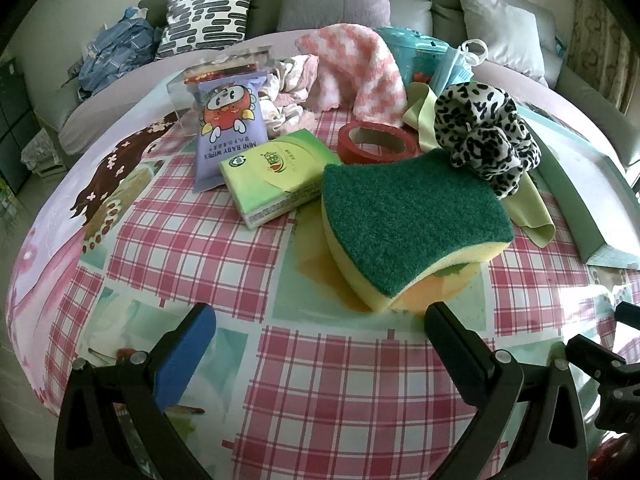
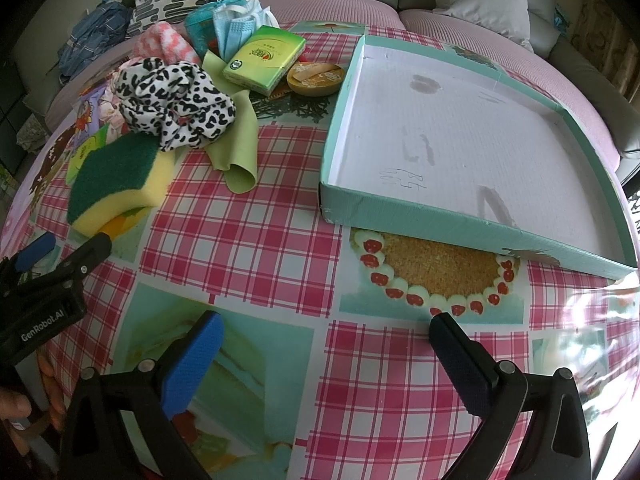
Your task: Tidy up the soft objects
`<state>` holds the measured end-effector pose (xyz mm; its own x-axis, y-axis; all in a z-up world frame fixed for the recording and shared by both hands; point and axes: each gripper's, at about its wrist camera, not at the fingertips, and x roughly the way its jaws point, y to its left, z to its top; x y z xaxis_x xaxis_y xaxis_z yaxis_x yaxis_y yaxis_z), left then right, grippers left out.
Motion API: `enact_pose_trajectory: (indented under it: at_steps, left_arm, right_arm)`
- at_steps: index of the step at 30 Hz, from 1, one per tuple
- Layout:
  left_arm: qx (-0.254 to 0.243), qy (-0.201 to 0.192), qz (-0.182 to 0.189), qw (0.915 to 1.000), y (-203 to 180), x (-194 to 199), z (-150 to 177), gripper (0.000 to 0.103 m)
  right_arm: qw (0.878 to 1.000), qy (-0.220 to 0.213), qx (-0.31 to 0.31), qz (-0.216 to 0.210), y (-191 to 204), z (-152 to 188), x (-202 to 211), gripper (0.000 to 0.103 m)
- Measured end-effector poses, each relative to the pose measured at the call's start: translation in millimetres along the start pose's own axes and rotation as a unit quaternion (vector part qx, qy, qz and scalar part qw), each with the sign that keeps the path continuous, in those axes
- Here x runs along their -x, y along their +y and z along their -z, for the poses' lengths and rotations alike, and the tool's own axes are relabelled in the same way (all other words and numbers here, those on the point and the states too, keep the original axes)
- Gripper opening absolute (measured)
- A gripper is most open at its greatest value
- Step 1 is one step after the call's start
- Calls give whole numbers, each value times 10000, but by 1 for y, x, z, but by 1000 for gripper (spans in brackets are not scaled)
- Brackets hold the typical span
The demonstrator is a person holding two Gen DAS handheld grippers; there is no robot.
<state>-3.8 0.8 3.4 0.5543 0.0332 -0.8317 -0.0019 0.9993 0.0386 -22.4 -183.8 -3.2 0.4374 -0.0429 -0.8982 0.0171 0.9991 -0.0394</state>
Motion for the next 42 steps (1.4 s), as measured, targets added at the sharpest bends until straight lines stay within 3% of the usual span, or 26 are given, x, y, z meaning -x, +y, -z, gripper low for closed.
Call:
enact_pose_trajectory:
  at_steps: [19,23,29,31,35,42]
  left_arm:
    - [20,-152,215,9997,4,2,0,103]
    - [44,14,617,9981,15,12,-7,103]
    - [165,-330,744,9965,40,38,-47,103]
    - [230,-430,671,9966,47,43,-58,103]
    - [-7,-372,470,9982,49,41,-73,103]
    - [-274,-176,848,9959,26,38,-61,103]
  right_arm:
    - [10000,-13,-74,-52,-5,1,6,103]
    - [9974,-588,-107,-404,-9,1,34,103]
    - [9889,-1278,152,-740,-2,-25,84,103]
    - [9887,-1302,339,-662,7,-38,91,103]
    - [9880,-1151,469,-922,11,-62,93,103]
    - [9860,-951,495,-1280,18,-87,72,103]
